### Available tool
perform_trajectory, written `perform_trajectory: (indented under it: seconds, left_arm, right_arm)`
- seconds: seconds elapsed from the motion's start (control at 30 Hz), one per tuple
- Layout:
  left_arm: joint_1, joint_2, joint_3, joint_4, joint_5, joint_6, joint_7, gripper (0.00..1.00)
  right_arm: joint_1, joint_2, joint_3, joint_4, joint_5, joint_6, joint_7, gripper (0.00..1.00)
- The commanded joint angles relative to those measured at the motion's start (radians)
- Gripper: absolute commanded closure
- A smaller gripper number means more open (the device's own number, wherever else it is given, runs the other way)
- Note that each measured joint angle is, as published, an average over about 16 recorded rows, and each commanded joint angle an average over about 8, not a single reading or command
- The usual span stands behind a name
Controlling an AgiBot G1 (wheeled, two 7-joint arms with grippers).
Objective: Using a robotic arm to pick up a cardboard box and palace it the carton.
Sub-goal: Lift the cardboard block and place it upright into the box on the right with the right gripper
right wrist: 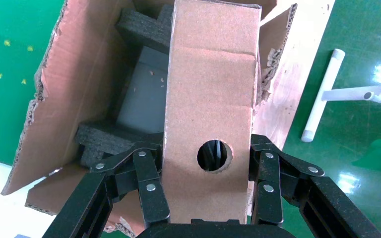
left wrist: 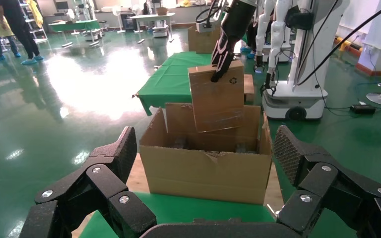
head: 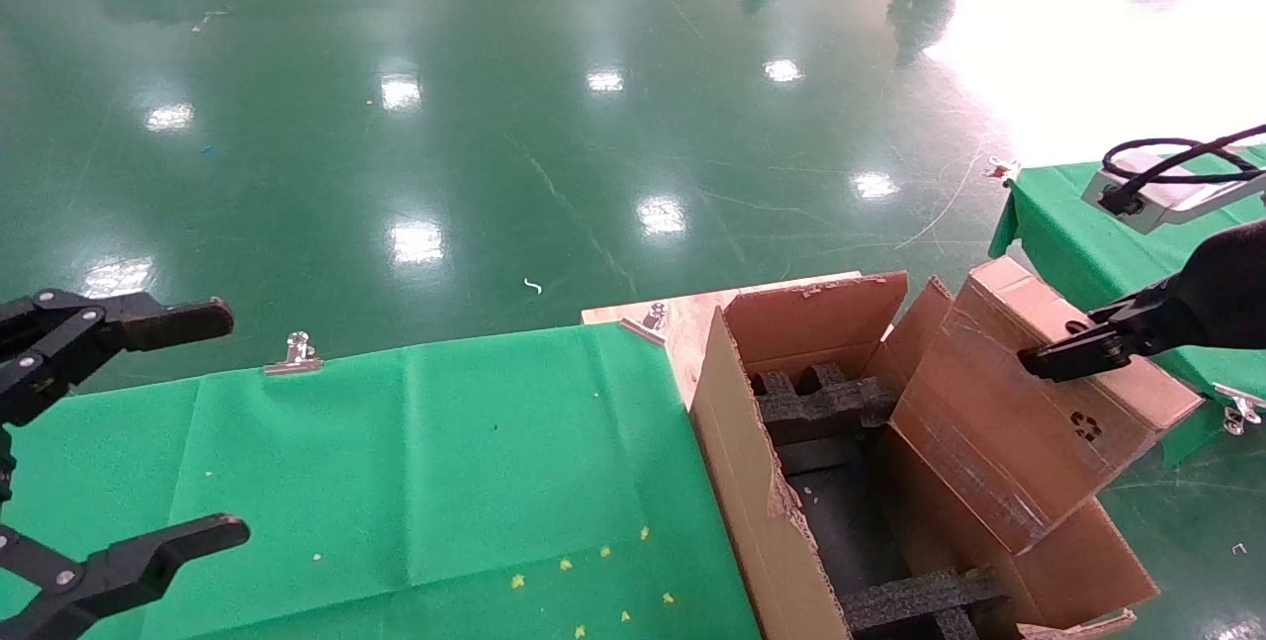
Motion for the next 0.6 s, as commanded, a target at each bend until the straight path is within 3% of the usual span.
perform_trajectory:
  seconds: [0.03,0.23,0.6]
  left_arm:
    - [0.0,0.0,0.0,0.0,0.0,0.0,0.0,0.0]
    - [0.0,0.0,0.0,0.0,0.0,0.0,0.0,0.0]
    - [0.0,0.0,0.0,0.0,0.0,0.0,0.0,0.0]
  right_arm:
    - [0.0,0.002,0.0,0.004,-0.001,0.003,0.003,1.0]
    - [-0.008,-0.002,-0.002,-0.005,0.0,0.019,0.047,1.0]
    - [-0.049,0.038,-0.032,0.172,-0.126,0.191,0.401,1.0]
